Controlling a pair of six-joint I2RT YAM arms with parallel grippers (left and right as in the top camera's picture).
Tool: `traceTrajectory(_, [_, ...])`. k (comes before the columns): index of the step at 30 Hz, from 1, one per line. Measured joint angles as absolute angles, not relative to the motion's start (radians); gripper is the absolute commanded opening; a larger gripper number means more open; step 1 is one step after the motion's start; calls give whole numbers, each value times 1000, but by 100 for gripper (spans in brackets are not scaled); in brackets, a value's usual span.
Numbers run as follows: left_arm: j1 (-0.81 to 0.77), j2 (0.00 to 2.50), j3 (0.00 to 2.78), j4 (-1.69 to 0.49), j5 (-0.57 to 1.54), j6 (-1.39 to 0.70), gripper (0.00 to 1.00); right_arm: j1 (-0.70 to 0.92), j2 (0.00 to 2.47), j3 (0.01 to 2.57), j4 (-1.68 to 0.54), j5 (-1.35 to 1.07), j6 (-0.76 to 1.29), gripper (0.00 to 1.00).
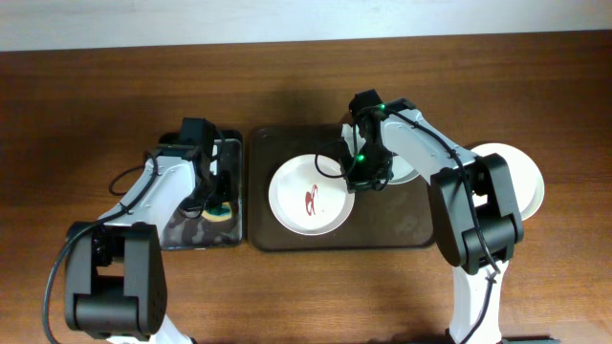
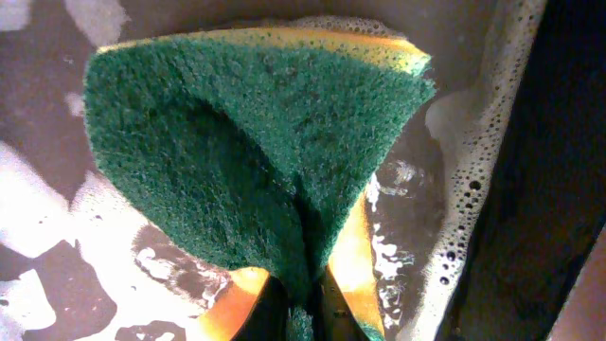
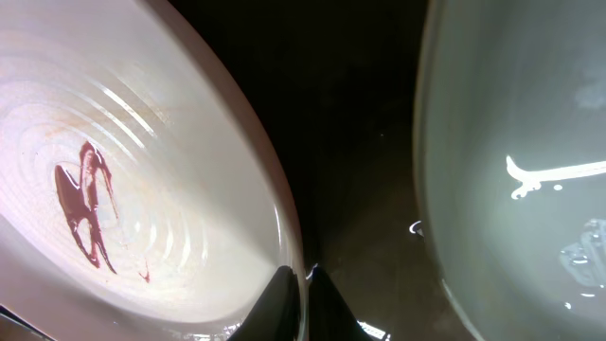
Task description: Clean dirty plates on tray and stack at the side
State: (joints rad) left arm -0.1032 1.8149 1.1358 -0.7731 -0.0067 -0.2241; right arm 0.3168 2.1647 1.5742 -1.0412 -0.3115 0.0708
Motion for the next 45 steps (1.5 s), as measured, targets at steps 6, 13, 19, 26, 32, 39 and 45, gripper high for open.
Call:
traceTrajectory(6, [-103,1816,1136,-762,-7,-226,63,317,2165,1574,-1044,-311,71,9])
traceTrajectory(13, [-103,1816,1135,-720,-7,-224,57,317,2165,1574,-1045,-311,72,8])
traceTrajectory(19, [-103,1824,1116,-705,-14,-226,0,317,2165,1574,-1048,-311,71,9])
traceTrajectory(26, [-103,1784,1119,-710,-22,-227,0,317,2165,1574,-1048,-311,71,9])
traceTrajectory(32, [-103,1526,1136,-675,-68,-223,0,317,2165,1574,-1048,-311,71,9])
traceTrajectory(39, [-158,1457,1136,-612,-287,-218,0,317,2165,1574,-1048,-311,71,9])
traceTrajectory(45, [-158,1457,1136,-609,-342,-205,0,317,2165,1574,-1048,-311,71,9])
